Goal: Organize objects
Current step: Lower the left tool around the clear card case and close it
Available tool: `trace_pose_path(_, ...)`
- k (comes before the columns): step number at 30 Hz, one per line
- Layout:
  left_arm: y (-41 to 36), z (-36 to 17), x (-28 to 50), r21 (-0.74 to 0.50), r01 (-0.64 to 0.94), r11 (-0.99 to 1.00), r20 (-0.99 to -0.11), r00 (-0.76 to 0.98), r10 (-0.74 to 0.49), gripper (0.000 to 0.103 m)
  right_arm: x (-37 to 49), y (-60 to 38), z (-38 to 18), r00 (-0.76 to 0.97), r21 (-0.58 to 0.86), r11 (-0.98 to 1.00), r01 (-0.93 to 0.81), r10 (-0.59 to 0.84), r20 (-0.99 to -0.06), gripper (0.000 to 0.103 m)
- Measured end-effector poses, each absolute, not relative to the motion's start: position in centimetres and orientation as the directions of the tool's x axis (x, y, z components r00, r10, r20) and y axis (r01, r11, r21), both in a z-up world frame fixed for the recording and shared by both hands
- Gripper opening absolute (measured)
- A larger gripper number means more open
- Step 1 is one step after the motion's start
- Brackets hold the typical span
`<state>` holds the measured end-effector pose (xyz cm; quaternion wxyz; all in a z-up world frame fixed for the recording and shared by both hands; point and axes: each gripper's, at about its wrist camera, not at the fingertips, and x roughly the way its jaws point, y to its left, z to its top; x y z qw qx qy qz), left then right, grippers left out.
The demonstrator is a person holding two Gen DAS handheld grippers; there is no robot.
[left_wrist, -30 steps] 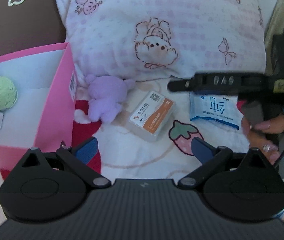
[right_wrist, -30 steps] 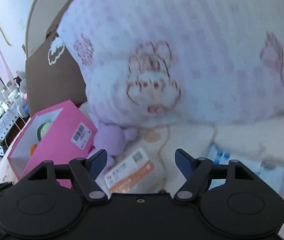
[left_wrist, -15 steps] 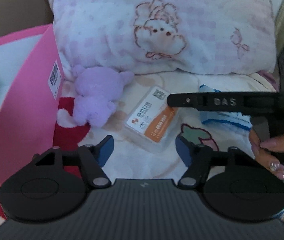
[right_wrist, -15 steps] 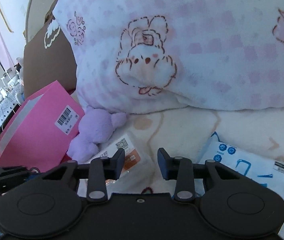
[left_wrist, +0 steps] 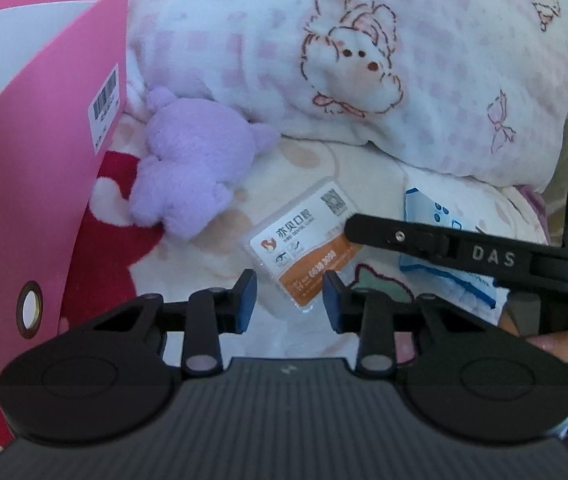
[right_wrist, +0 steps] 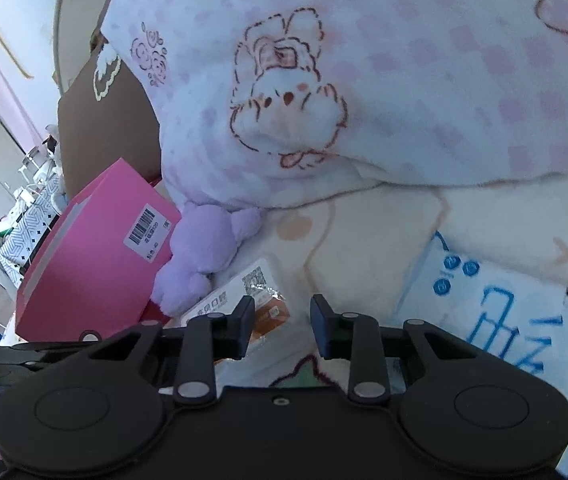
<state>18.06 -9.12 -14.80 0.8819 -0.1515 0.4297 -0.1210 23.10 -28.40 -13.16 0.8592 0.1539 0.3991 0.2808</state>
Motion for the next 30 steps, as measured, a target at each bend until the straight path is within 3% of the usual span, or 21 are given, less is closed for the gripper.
trace_pose_path(12,-8.7,-13.7,16.5,-0.352,0.048,0.935,-0.766,0.559,-0.317,0.034,18.8,-27.4,-12.7,0.453,0.473,0.817,-0.328,0.576,-0.68,0.038)
trace_pose_path(27,-8.1,-13.3,13.6,-0.469,-0.024,0.883,-0.797,0.443,-0.411,0.036,12.7,-27.7,-11.8,0.438,0.408,0.846,-0.342,0.528,-0.728,0.041)
trace_pose_path(30,-9.0,-13.5,13.2,-0.417,0.002,0.909,-0.825,0.418,-0.379,0.036,11.8,-28.1,-11.6,0.416,0.421,0.834,-0.357,0.546,-0.727,0.042)
